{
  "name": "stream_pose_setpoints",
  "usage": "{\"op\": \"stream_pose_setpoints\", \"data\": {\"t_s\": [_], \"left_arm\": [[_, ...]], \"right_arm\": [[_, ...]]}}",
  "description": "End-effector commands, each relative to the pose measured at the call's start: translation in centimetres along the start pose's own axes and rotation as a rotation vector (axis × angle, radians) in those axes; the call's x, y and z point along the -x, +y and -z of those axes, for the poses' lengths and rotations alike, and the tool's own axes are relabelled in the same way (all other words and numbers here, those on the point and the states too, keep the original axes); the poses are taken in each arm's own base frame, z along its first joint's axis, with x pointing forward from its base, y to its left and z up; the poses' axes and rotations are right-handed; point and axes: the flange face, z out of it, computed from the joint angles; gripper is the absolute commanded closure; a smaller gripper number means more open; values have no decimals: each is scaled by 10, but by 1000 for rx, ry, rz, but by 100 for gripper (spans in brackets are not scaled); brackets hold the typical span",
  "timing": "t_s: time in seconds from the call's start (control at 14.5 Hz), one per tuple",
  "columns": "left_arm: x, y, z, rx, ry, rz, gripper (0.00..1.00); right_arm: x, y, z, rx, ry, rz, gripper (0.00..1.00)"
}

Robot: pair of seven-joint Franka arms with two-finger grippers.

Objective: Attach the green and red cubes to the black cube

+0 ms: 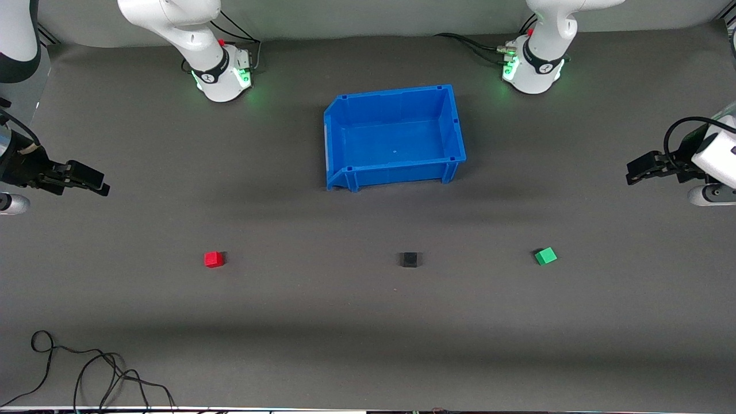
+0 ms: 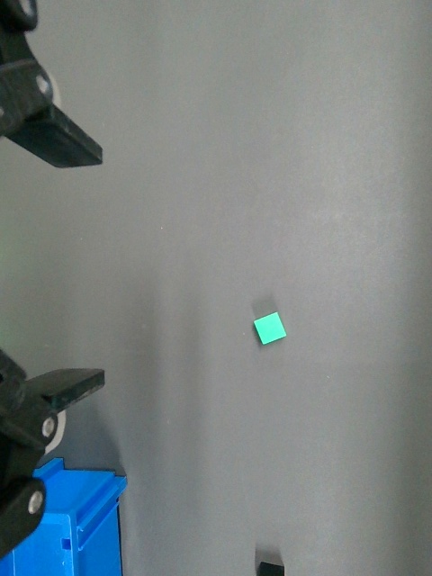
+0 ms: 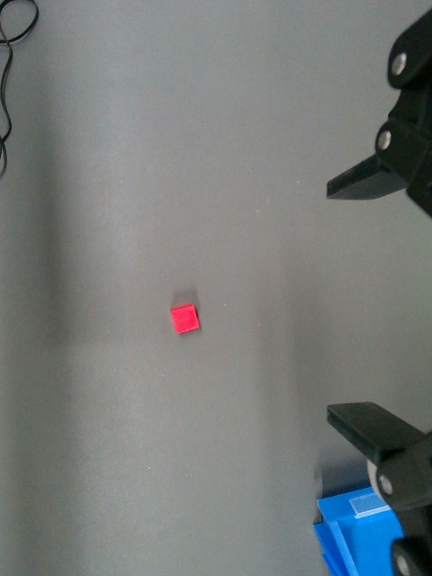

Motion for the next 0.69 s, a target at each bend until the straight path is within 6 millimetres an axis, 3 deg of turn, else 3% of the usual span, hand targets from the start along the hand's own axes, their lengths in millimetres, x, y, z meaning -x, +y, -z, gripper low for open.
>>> {"op": "stream_pose_setpoints", "data": {"t_s": [0.0, 0.35, 0.48, 0.62], "left_arm": [[0, 0, 5, 4, -8, -4, 1], [-5, -8, -6, 7, -14, 17, 0], [-10, -10, -24, 7, -34, 40, 0], [-23, -8, -57, 6, -79, 140, 1]], "right_arm": [[-1, -2, 4, -15, 0, -11, 0], [-2, -3, 2, -16, -5, -33, 0], [-5, -3, 4, -22, 1, -196, 0], [-14, -7, -2, -45, -15, -478, 0]]}}
